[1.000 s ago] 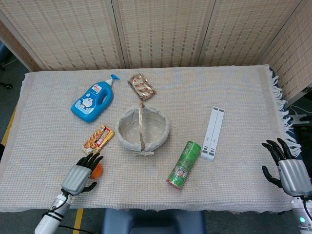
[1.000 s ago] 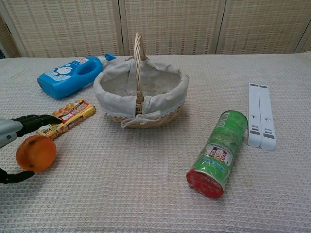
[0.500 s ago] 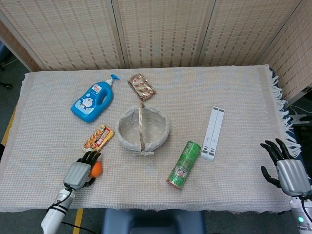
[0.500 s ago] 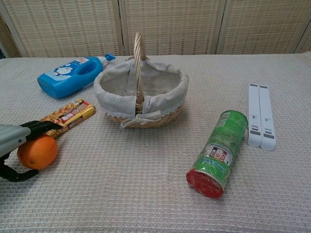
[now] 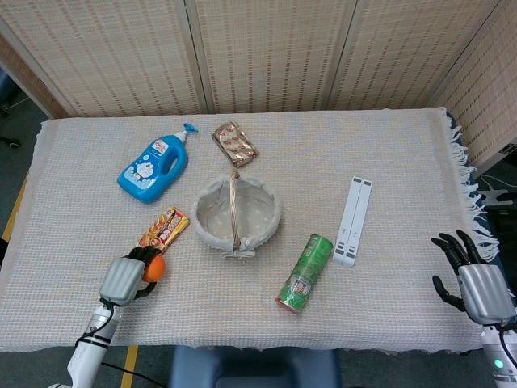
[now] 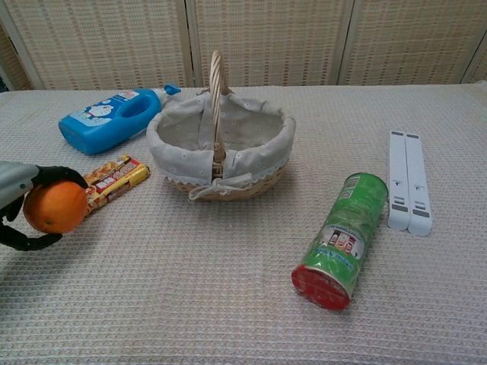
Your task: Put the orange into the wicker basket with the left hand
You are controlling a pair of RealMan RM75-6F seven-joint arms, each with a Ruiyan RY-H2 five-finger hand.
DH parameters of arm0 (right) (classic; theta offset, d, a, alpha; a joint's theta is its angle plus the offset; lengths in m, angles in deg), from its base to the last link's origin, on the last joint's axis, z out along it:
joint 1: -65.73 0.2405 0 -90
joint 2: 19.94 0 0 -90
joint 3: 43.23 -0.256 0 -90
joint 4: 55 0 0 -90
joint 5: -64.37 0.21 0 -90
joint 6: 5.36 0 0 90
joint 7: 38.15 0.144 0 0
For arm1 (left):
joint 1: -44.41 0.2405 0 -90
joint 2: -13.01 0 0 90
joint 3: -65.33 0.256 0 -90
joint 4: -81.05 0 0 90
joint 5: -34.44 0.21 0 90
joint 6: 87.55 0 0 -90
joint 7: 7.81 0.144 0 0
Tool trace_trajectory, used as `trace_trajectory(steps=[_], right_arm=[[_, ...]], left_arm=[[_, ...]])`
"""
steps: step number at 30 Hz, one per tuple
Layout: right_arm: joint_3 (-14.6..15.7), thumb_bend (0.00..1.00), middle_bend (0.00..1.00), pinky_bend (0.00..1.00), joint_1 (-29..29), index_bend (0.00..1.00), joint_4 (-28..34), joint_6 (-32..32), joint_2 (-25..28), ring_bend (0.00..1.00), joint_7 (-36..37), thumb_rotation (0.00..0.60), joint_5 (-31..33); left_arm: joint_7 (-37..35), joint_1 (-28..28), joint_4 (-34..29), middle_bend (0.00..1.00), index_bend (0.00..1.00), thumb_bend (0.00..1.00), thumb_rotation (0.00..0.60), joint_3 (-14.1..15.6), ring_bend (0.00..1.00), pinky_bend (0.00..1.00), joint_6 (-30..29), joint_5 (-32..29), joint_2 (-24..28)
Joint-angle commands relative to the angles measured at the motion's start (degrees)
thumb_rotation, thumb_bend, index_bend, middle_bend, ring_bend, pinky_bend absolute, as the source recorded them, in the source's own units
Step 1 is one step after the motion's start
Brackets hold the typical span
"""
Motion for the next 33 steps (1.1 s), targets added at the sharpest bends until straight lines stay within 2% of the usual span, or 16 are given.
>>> trace_trajectory(steps=[1, 7, 13, 17, 23, 33], right_arm=[[0.02, 0.3, 0.11, 0.46, -0.01, 0.15, 0.03, 0.04, 0.06, 0.01, 0.12, 0.6, -0.05], [0.11, 0.3, 0.11, 0.46, -0.02, 0.15, 0.02, 0.04, 0.15, 0.01, 0.34, 0.6, -0.16], [0.22, 0.3, 0.11, 0.46, 0.08, 0.15, 0.0, -0.17, 0.29, 0.01, 0.3, 0.6, -0.27], [0.22, 0.3, 0.11, 0.46, 0.11, 0.15, 0.01, -0.26, 0.26, 0.01, 0.25, 0.6, -0.21], [0.3, 0.3, 0.11, 0.46, 0.16, 0.15, -0.01, -0.34, 0.36, 0.01, 0.45, 0.6, -0.31], [0.61, 0.3, 0.11, 0.46, 0.73, 0.15, 0.2, -1.86, 0.98, 0.01, 0.73, 0.6, -0.1]], left_arm=[[0.52, -1.27, -1.56, 0.27, 0.28, 0.35, 0.6, -3.5, 0.26, 0.64, -1.99, 0.2, 1.5], [2.42, -4.78, -2.85, 0.31, 0.34, 0.36, 0.6, -9.7, 0.31, 0.68, -4.05, -0.13, 2.31], [4.64, -9.39, -2.57, 0.31, 0.34, 0.37, 0.6, -13.85, 0.31, 0.69, -0.94, -3.38, 2.29], [6.75, -12.36, -2.03, 0.31, 0.34, 0.37, 0.6, -14.22, 0.31, 0.69, 1.75, -5.08, 0.63], [9.4, -16.94, 0.75, 0.32, 0.34, 0.37, 0.6, -14.41, 0.32, 0.69, 4.39, -7.15, -4.59], [11.99, -22.59, 1.72, 0.33, 0.35, 0.37, 0.6, -15.83, 0.33, 0.69, 6.05, -10.88, -10.74]])
